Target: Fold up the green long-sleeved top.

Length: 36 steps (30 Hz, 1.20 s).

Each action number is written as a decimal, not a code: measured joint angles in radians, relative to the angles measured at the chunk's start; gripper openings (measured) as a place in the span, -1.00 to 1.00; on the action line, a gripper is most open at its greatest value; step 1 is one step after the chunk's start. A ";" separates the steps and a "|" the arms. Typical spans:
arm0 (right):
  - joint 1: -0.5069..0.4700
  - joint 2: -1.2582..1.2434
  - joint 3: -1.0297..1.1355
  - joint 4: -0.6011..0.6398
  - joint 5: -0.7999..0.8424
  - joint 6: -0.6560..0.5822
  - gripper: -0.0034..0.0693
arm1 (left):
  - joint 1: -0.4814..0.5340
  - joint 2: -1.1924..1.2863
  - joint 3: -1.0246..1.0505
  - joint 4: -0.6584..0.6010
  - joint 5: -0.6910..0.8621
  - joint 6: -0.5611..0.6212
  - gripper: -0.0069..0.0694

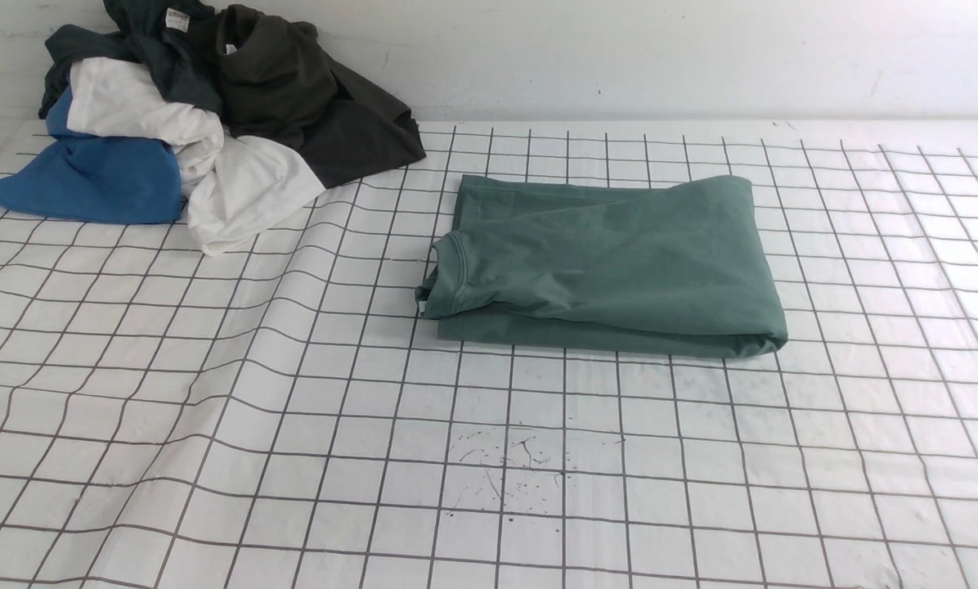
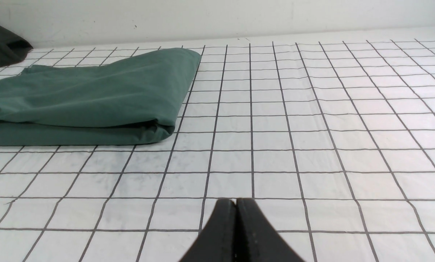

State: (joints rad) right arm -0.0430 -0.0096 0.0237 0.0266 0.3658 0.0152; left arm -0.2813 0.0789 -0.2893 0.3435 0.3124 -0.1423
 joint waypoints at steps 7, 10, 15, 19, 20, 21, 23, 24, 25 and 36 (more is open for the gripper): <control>0.000 0.000 0.000 0.000 0.000 0.000 -0.92 | 0.000 0.000 0.000 0.000 0.000 0.000 -0.84; 0.000 0.000 0.000 0.000 0.000 0.000 -0.92 | 0.000 0.000 0.003 0.000 -0.001 0.000 -0.84; 0.000 0.000 0.000 0.000 0.000 0.001 -0.92 | 0.000 -0.026 0.073 -0.033 -0.008 0.000 -0.84; 0.000 0.000 0.000 -0.002 0.000 0.001 -0.92 | 0.028 -0.075 0.135 -0.113 0.004 0.000 -0.84; 0.000 0.000 0.000 -0.004 0.000 0.001 -0.92 | 0.053 -0.086 0.168 -0.179 -0.001 0.001 -0.84; 0.000 0.000 0.000 -0.004 0.000 0.001 -0.92 | 0.068 -0.089 0.194 -0.217 -0.010 0.001 -0.84; 0.000 0.000 0.000 -0.004 0.000 0.001 -0.92 | 0.093 -0.090 0.256 -0.268 -0.043 0.008 -0.84; 0.000 0.000 0.000 -0.004 0.000 0.001 -0.92 | 0.106 -0.090 0.289 -0.288 -0.061 0.017 -0.84; 0.000 0.000 0.000 -0.005 0.000 0.001 -0.92 | 0.115 -0.090 0.306 -0.297 -0.068 0.024 -0.84; 0.000 0.000 0.000 -0.007 0.000 0.001 -0.92 | 0.127 -0.090 0.314 -0.343 0.050 0.084 -0.84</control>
State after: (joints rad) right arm -0.0430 -0.0096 0.0237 0.0194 0.3658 0.0161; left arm -0.1541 -0.0112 0.0246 0.0000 0.3621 -0.0578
